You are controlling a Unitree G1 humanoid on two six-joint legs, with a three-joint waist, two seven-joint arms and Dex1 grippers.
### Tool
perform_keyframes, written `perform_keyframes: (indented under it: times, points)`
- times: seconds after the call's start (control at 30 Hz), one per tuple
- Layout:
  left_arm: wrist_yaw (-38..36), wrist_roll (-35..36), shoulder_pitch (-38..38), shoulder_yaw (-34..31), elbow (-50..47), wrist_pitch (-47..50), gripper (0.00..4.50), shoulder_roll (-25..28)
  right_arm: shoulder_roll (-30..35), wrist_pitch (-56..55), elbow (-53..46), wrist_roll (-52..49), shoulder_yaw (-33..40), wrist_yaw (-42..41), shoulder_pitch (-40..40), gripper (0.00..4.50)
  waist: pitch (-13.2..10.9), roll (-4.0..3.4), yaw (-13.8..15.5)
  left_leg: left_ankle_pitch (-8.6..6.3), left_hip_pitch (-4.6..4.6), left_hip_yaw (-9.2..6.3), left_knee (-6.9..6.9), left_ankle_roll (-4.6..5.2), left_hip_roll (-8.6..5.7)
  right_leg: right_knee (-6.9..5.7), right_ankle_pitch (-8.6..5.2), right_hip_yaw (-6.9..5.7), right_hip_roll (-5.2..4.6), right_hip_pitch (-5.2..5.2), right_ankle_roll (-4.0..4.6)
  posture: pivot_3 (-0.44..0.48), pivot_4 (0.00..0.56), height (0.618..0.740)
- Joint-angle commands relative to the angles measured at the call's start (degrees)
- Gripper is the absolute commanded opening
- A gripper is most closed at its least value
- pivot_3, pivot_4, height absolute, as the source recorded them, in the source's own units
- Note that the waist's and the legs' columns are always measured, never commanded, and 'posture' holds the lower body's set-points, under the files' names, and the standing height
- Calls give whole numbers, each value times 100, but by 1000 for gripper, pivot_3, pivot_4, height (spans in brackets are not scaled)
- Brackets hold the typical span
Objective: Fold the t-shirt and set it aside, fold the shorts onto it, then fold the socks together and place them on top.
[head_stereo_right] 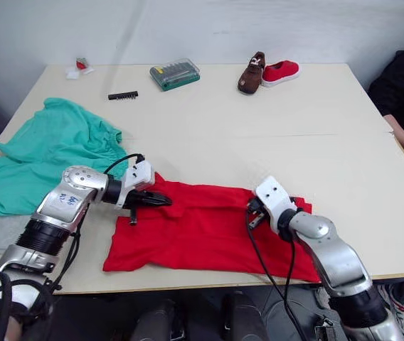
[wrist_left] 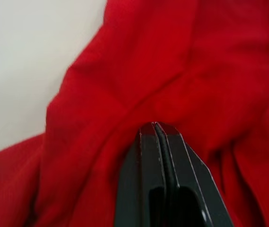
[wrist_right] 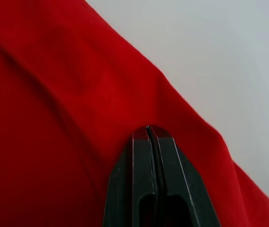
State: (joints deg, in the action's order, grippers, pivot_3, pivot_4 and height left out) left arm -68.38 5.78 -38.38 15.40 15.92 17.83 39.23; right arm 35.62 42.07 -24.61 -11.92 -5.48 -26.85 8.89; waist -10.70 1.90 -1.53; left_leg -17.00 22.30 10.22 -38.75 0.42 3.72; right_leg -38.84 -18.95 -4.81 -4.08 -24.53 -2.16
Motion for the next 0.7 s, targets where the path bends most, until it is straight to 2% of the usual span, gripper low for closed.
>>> perform_keyframes:
  times: [0.03, 0.2, 0.3, 0.37, 0.47, 0.53, 0.63, 0.7]
  points:
    - [-53, -456, 215, 207, 241, -450, 32, 254, 348, 295, -414, -21, 466, -101, -624, 0, 12, 1, 5, 0, -6, -1, 0, 0, 0, 0, 0, 0, -1, 7, 0, 0, 150, 740]
    - [51, -800, 151, 203, 885, -1303, 32, 496, 680, 329, -705, -99, 1507, -218, -1656, 0, 76, 13, -5, -2, -32, -3, 24, 2, -1, 11, 0, 0, -2, 27, 0, 0, 150, 740]
    - [-136, -591, 86, 56, 985, -1441, 32, 517, 505, 169, -845, -335, 1934, -249, -1664, 0, 80, 11, -47, -8, -115, 0, 82, 10, -2, 54, 4, 0, 1, 96, 6, 0, 150, 740]
    - [-505, -243, 148, -84, 802, -1411, 32, 537, 318, 129, -1094, -657, 2097, -325, -1450, 0, 79, 10, -63, -10, -122, -1, 103, 20, -1, 64, 10, 0, 3, 97, 17, 0, 150, 740]
    - [-1141, 485, 304, -357, 154, -773, 32, 582, 38, 300, -1461, -1217, 2115, -386, -1019, 0, 75, 3, -99, 5, -116, -1, 125, -2, -1, 65, 10, 0, 7, 82, 20, 0, 150, 740]
    - [-1242, 744, 263, -490, -98, -323, 32, 548, -123, 465, -1500, -1362, 1959, -255, -699, 0, 73, 5, -66, 24, -107, -5, 140, -35, -1, 67, 4, -2, 12, 70, 26, 0, 150, 740]
    - [-1082, 842, 146, -590, -157, 47, 32, 415, -213, 539, -1237, -1148, 1598, -18, -361, 0, 73, 5, -2, 27, -92, -8, 136, -39, 2, 77, 3, -3, 22, 61, 28, 0, 150, 740]
    - [-992, 690, 137, -521, -95, -30, 32, 390, -198, 500, -829, -794, 1310, 199, -198, 0, 73, 5, 11, 27, -89, -7, 135, -34, 0, 86, 3, -3, 21, 63, 26, 0, 150, 740]
